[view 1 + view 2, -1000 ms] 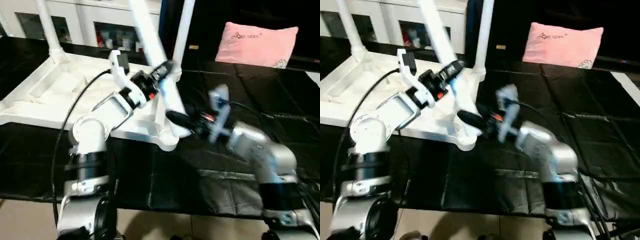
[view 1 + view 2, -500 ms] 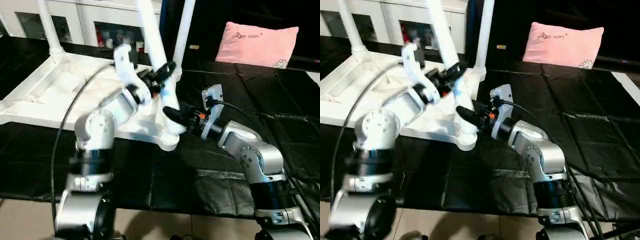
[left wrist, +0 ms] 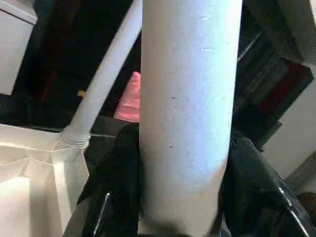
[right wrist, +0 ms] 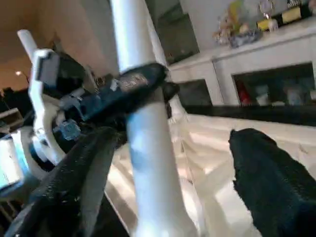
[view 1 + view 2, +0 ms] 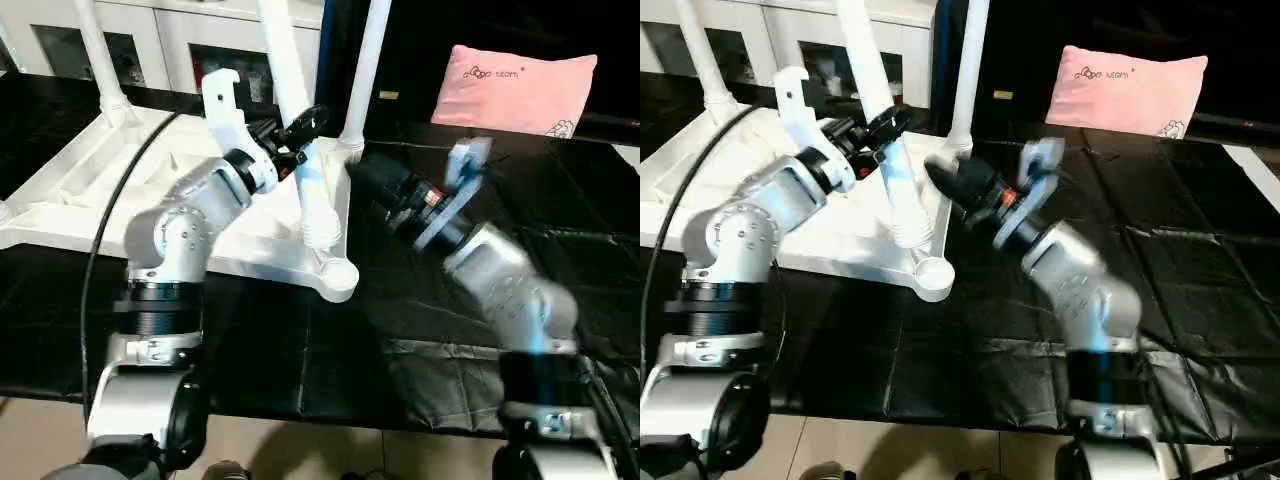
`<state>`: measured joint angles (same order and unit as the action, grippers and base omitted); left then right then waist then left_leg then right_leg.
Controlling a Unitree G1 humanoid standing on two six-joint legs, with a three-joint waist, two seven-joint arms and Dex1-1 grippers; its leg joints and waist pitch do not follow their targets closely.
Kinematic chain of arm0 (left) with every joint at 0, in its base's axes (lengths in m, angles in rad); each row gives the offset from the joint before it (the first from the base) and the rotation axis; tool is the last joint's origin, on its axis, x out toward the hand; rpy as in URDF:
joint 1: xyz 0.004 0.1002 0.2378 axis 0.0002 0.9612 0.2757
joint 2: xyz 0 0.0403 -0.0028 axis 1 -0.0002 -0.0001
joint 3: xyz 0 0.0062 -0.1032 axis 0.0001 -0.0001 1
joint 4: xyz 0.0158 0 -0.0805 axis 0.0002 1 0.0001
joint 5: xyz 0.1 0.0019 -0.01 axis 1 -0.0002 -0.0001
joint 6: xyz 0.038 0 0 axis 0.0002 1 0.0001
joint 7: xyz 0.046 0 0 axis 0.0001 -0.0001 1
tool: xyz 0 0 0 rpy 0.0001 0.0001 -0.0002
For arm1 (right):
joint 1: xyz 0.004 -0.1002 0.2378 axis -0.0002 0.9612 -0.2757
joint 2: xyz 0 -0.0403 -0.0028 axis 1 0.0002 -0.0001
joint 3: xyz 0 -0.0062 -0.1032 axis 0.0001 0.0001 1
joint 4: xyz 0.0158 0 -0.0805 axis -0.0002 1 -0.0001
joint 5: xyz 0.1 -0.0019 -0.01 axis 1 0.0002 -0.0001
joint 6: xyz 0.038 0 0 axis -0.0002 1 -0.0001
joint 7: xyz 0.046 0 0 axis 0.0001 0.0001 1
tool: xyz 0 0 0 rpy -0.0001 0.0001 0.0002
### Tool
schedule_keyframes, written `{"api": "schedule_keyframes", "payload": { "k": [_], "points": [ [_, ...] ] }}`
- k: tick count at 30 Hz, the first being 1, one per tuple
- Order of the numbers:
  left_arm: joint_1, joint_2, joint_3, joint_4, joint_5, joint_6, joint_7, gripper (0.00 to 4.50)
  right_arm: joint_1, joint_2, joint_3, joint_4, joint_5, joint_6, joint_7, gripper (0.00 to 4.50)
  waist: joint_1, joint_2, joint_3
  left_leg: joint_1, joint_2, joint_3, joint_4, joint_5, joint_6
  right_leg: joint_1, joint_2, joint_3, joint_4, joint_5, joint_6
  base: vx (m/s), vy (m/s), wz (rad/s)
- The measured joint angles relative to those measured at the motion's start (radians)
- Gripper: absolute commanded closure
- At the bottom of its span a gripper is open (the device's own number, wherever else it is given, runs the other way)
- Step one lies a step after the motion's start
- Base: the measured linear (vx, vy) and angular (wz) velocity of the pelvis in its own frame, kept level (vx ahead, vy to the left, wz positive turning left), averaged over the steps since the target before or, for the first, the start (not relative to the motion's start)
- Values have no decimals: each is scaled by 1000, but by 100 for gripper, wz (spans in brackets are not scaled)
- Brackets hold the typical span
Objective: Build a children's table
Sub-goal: Pick table leg
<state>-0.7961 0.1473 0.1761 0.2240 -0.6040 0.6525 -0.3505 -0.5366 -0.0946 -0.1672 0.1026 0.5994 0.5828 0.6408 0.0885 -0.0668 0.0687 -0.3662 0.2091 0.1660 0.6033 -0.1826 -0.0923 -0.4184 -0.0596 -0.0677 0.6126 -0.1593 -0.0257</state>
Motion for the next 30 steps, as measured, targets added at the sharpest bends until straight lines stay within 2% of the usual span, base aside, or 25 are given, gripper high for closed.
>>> {"api": "schedule_keyframes", "payload": {
  "k": [5,8,11,13,18,24,27,30],
  "points": [
    [2,36,-19,-5,-36,42,-97,263,0,-5,0,3,3,5,1,0,0,0,0,0,0,0,0,0,0,0,0,0,0,0,0,0,0,0],
    [12,74,-39,-19,-68,79,-195,263,0,-69,56,3,-8,-5,86,0,0,0,0,0,0,0,0,0,0,0,0,0,0,0,0,0,0,0],
    [14,117,-61,-31,-90,107,-301,263,0,-116,96,-5,-9,43,140,0,0,0,0,0,0,0,0,0,0,0,0,0,0,0,0,0,0,0],
    [14,135,-70,-46,-116,127,-378,263,0,-145,103,-6,20,115,188,0,1,0,0,0,0,0,0,0,0,0,0,0,0,0,0,0,0,0],
    [14,159,-73,-53,-192,171,-521,263,-27,-206,128,-12,75,197,309,0,2,0,0,0,0,0,0,0,0,1,0,0,1,0,0,0,0,0],
    [14,183,-116,-84,-243,216,-690,263,-66,-250,189,-10,113,261,445,0,2,0,0,0,0,0,0,0,0,1,0,0,1,0,0,0,0,0],
    [12,172,-143,-91,-255,224,-729,263,-68,-251,246,-9,113,288,487,0,4,0,0,0,0,0,0,0,0,1,0,0,1,0,0,0,0,0],
    [7,157,-155,-91,-257,225,-737,263,-89,-248,276,1,111,295,505,0,4,0,0,0,0,0,2,0,0,1,0,0,2,0,0,0,0,0]
  ]
}}
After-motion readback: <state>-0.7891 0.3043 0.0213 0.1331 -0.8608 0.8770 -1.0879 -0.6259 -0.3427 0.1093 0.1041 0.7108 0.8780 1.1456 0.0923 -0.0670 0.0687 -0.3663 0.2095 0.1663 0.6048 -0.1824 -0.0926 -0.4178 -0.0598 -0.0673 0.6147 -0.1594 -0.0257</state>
